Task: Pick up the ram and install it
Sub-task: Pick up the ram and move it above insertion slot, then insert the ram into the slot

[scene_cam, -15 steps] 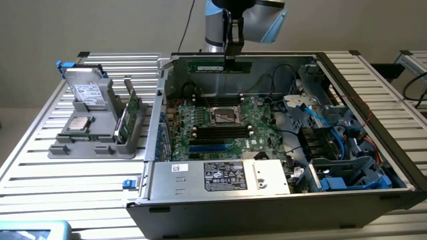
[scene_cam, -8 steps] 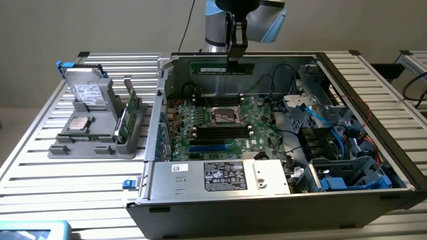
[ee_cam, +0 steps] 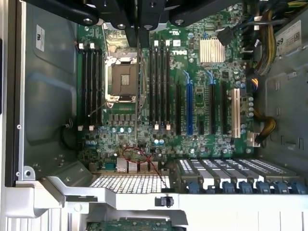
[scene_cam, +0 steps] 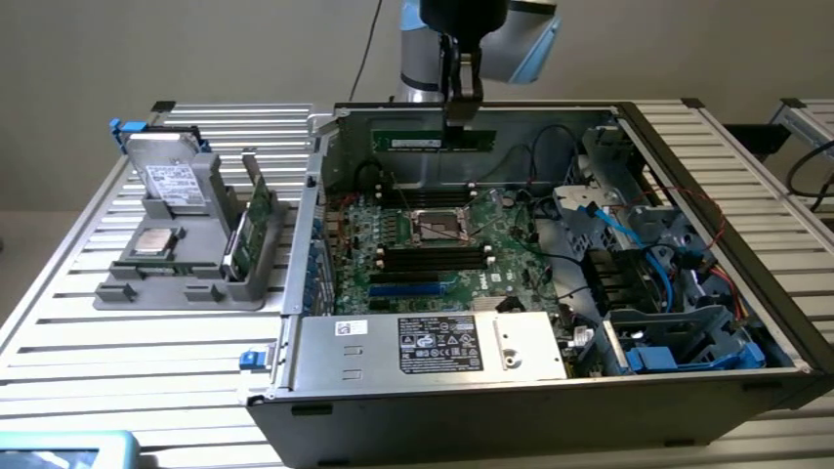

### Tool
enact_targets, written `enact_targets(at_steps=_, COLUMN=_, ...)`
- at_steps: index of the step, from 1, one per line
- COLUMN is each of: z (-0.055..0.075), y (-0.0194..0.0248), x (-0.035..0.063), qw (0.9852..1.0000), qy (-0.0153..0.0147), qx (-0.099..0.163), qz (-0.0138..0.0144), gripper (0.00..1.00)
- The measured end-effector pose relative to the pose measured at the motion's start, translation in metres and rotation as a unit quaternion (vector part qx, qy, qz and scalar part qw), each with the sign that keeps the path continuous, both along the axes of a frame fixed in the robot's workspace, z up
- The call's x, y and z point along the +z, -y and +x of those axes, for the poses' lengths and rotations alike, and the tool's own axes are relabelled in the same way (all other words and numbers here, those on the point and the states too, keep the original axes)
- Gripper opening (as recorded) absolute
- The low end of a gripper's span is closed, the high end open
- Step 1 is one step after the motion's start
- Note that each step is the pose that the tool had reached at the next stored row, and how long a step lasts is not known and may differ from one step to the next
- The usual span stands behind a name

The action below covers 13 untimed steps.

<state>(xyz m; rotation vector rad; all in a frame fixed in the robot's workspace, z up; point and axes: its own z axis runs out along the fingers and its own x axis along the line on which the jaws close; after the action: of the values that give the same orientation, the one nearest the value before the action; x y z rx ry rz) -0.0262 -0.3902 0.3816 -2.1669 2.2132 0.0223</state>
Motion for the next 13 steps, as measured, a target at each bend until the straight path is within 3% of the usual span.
enact_targets(at_steps=13, z=0.000, y=0.0000, x=-0.0130, qw=0.9999, qy=-0.0001, qx=0.016, qz=-0.0010, gripper=0.13)
